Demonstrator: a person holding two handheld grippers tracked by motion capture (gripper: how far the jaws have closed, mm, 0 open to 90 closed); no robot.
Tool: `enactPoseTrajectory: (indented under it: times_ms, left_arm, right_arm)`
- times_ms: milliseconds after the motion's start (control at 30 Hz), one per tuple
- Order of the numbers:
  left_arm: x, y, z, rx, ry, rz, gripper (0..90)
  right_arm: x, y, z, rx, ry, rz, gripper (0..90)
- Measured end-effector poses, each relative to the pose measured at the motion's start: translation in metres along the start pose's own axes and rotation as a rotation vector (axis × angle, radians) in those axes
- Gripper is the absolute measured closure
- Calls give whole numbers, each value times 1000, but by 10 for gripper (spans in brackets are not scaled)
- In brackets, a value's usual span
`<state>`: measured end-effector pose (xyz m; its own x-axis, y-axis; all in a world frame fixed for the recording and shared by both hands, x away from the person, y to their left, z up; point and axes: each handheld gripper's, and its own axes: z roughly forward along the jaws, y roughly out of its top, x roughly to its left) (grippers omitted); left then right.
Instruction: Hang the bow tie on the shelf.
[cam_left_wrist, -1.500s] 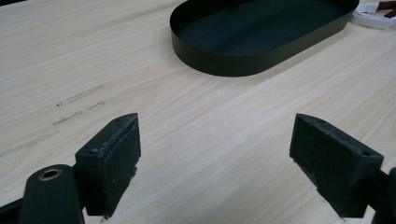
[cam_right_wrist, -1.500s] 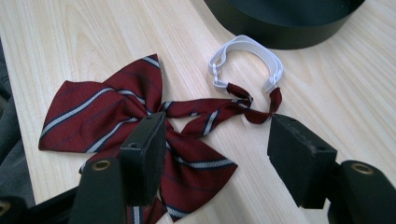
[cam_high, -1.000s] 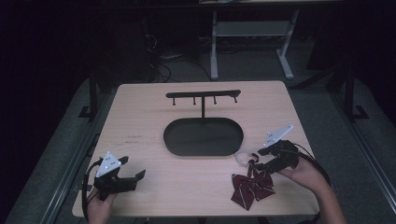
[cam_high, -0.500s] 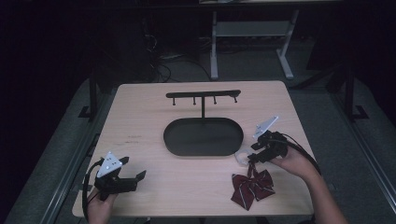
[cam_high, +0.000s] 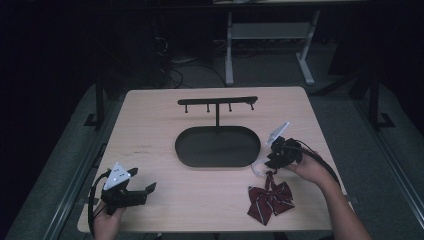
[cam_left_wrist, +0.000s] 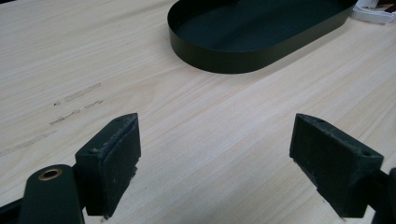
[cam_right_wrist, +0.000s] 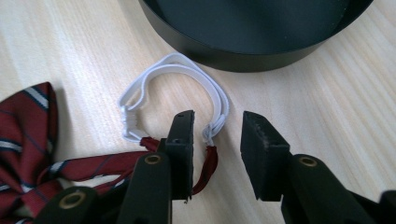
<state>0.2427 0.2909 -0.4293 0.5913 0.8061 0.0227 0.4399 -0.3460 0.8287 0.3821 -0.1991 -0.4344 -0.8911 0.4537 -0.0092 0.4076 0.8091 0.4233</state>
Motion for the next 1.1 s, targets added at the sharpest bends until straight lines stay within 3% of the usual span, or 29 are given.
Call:
enactPoseTrajectory:
  times_ms: [367,633,1100]
  left_arm:
    - [0,0,0,-1,1,2,161]
    - [0,0,-1,-3,0,-7,161]
    - [-1,0,0,0,2,-2,161]
  right_arm:
    - [1,0,7,52,-3,-9,714]
    - [3,2,9,64,-10,-34,798]
    - [7,1,2,61,-2,-42,836]
